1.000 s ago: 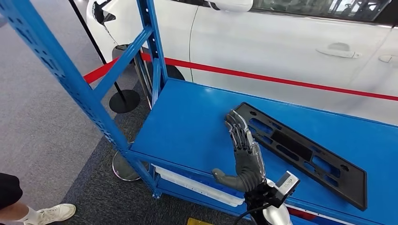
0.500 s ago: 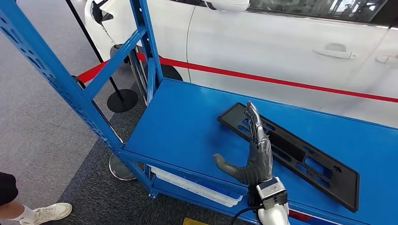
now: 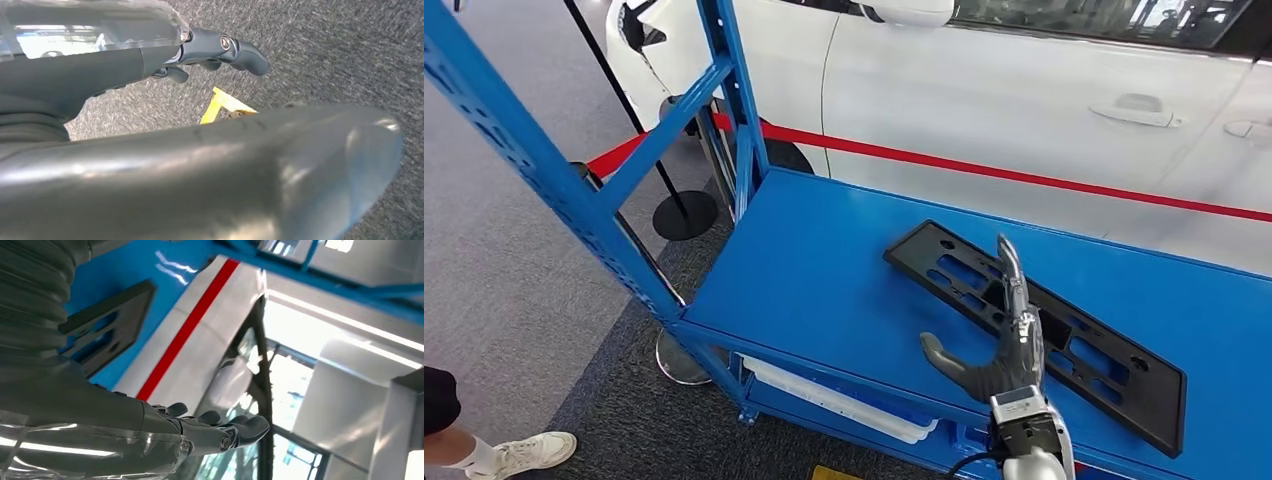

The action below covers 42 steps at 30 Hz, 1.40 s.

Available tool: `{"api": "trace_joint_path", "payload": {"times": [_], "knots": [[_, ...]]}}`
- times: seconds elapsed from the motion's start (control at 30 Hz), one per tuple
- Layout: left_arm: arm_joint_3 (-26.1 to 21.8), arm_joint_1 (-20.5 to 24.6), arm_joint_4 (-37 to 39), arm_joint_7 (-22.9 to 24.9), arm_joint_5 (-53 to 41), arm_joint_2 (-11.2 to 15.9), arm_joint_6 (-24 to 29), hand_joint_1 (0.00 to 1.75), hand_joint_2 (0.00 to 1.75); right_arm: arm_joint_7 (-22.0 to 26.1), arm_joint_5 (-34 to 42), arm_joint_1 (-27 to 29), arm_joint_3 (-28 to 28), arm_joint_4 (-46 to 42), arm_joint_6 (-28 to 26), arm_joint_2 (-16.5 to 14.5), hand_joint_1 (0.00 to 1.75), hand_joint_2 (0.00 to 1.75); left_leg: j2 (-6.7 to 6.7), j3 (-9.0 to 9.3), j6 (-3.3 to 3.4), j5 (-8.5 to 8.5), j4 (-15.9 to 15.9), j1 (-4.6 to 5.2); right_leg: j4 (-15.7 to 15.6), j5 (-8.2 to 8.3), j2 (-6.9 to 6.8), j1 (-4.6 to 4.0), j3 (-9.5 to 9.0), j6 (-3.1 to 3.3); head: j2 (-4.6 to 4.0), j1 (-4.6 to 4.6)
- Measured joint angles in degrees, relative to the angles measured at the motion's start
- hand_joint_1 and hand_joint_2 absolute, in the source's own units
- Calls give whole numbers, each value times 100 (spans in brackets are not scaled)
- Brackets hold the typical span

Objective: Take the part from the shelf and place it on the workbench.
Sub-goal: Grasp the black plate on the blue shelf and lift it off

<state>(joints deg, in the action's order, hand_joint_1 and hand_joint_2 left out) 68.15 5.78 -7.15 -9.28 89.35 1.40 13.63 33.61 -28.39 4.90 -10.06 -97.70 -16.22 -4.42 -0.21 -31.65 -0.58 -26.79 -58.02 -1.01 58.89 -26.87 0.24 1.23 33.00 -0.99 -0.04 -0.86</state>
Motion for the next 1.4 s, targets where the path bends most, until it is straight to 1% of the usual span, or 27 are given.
{"api": "trace_joint_path", "payload": {"times": [0.07, 0.1, 0.13, 0.2, 0.23, 0.27, 0.3, 0.33, 0.4, 0.47, 0.53, 0.6, 0.67, 0.73, 0.77, 0.8, 0.83, 0.87, 0.93, 0.97, 1.1, 1.17, 1.23, 1.27, 1.3, 1.33, 1.4], "knots": [[0, -6, 0, -10, 0, 7, -13, 0, 0, 44, -121, 196, 199, -61, 50, 8, 0, 175, 1, 1, -69, -36, -16, -16, -17, 11, 2, -1, -2, 91, 0, 0], [0, -7, 0, -16, 0, 11, -16, 0, 0, 63, -202, 264, 261, -88, 70, 9, 0, 175, 3, -38, -93, -117, -119, -24, -30, 17, 1, 1, -6, 133, 0, -2], [0, -5, 0, -25, 0, 15, -18, 0, 0, 70, -300, 321, 303, -112, 83, 10, 0, 175, 4, -131, -108, -258, -336, -28, -43, 23, -1, 4, -10, 168, 0, -3], [0, -6, 0, -45, 0, 18, -22, 0, 0, 14, -579, 421, 345, -135, 77, 17, 0, 175, 6, -470, -119, -637, -1078, -30, -43, 19, -7, -18, -6, 214, 0, -6], [0, -11, 0, -55, 0, 22, -26, 0, 0, -49, -766, 471, 353, -138, 59, 26, 0, 175, 6, -636, -118, -771, -1435, -29, -39, 16, -7, -36, -3, 226, 0, -5], [0, -19, 0, -61, -1, 27, -32, 0, 0, -132, -985, 521, 357, -142, 24, 40, 0, 175, 6, -730, -109, -806, -1638, -26, -35, 12, -7, -54, -4, 235, 0, -6], [0, -25, 0, -64, -1, 36, -39, 0, 0, -233, -1229, 564, 357, -149, -28, 60, 0, 175, 6, -720, -90, -728, -1619, -22, -30, 9, -4, -71, -9, 242, 0, -6], [0, -29, 0, -66, -1, 49, -48, 0, 0, -332, -1467, 601, 357, -157, -92, 86, 0, 175, 6, -601, -58, -555, -1371, -14, -27, 5, 0, -84, -19, 244, 0, -6], [0, -26, 1, -63, -1, 76, -63, 0, 0, -530, -1917, 667, 357, -177, -237, 155, 0, 175, 8, -216, 28, -195, -573, 18, -22, -5, 6, -113, -38, 237, 0, -4], [0, -19, 3, -53, -1, 99, -74, 0, 0, -704, -2306, 737, 357, -204, -359, 246, 0, 175, 10, 4, 77, -67, -100, 58, -18, -6, 5, -125, -33, 201, 0, -2], [0, -26, 4, -38, 0, 114, -78, 0, 0, -843, -2610, 826, 357, -245, -449, 364, 0, 175, 7, 20, 101, -61, -34, 77, -31, 8, 3, -116, -29, 138, 0, -1], [0, -35, 4, -37, 0, 121, -81, 0, 0, -936, -2773, 920, 357, -299, -521, 529, 0, 175, 16, 41, 162, -9, 35, 56, 41, -59, 5, -105, -10, 72, 0, 3], [0, -33, 4, -51, 0, 123, -91, 0, 0, -977, -2855, 995, 357, -334, -580, 708, 0, 175, 31, 52, 213, 31, 89, 32, 498, -357, 5, -92, 196, 19, 0, 18], [0, -38, 4, -71, 0, 126, -105, 0, 0, -995, -2926, 1076, 357, -340, -623, 863, 0, 175, 36, 38, 229, 35, 90, 37, 1229, -705, 4, -69, 545, -23, 0, 28], [0, -43, 4, -80, 0, 126, -114, 0, 0, -1017, -2967, 1119, 357, -340, -647, 932, 0, 175, 37, 35, 229, 34, 87, 39, 1465, -763, 2, -54, 656, -42, 0, 28], [0, -48, 4, -88, 0, 126, -125, 0, 0, -1050, -3034, 1153, 356, -341, -686, 994, 0, 175, 36, 35, 227, 33, 82, 38, 1491, -703, -2, -38, 667, -56, 0, 29], [0, -50, 4, -94, 0, 124, -137, 0, 0, -1098, -3125, 1177, 351, -341, -742, 1049, 0, 175, 34, 40, 220, 28, 75, 36, 1288, -541, -7, -21, 562, -66, 0, 29], [0, -50, 4, -98, 0, 122, -149, 0, 0, -1156, -3240, 1191, 342, -341, -824, 1101, 0, 175, 31, 45, 207, 19, 62, 34, 911, -328, -15, -3, 367, -71, 0, 29], [0, -46, 4, -101, -1, 118, -162, 0, 0, -1289, -3502, 1200, 286, -339, -1034, 1201, 0, 175, 24, 38, 154, -13, 18, 51, 209, -75, -22, 4, 19, -44, 0, 27], [0, -45, 4, -99, -1, 117, -163, 0, 0, -1362, -3631, 1204, 235, -338, -1137, 1249, 0, 175, 21, 32, 122, -26, 2, 62, 38, -42, -19, -5, -58, -17, 0, 26], [0, -42, 4, -97, 0, 119, -163, 0, 0, -1562, -3943, 1205, 6, -338, -1333, 1377, 0, 175, 21, 11, -9, -91, -64, 53, -39, -27, -10, -16, -71, 126, 0, 23], [0, -41, 4, -97, 0, 116, -163, 0, 0, -1626, -4104, 1198, -78, -339, -1372, 1403, 0, 175, 20, -180, -59, -368, -503, 35, -60, -11, -24, -6, -75, 190, 0, 20], [-1, -47, 4, -96, 0, 113, -163, 0, 0, -1775, -4522, 1176, -172, -333, -1429, 1417, 0, 175, 20, -539, -88, -736, -1281, 30, -57, -11, -32, -22, -64, 220, 0, 18], [-2, -52, 4, -94, 0, 114, -163, 0, 0, -1875, -4786, 1155, -236, -327, -1450, 1420, 0, 175, 20, -676, -93, -824, -1574, 29, -54, -12, -32, -31, -61, 224, 0, 18], [-3, -55, 4, -93, 0, 114, -163, 0, 0, -1963, -5003, 1125, -303, -318, -1460, 1421, 0, 175, 20, -726, -89, -801, -1676, 30, -50, -13, -29, -39, -62, 226, 0, 18], [-5, -56, 4, -93, 0, 116, -164, 0, 0, -2036, -5159, 1088, -380, -308, -1461, 1421, 0, 175, 20, -662, -73, -664, -1536, 32, -45, -15, -25, -46, -68, 227, 0, 18], [-11, -53, 4, -96, -1, 122, -174, 0, 0, -2121, -5303, 989, -526, -290, -1462, 1423, 0, 175, 20, -313, -12, -267, -783, 42, -39, -20, -19, -55, -83, 223, 0, 19]]}}
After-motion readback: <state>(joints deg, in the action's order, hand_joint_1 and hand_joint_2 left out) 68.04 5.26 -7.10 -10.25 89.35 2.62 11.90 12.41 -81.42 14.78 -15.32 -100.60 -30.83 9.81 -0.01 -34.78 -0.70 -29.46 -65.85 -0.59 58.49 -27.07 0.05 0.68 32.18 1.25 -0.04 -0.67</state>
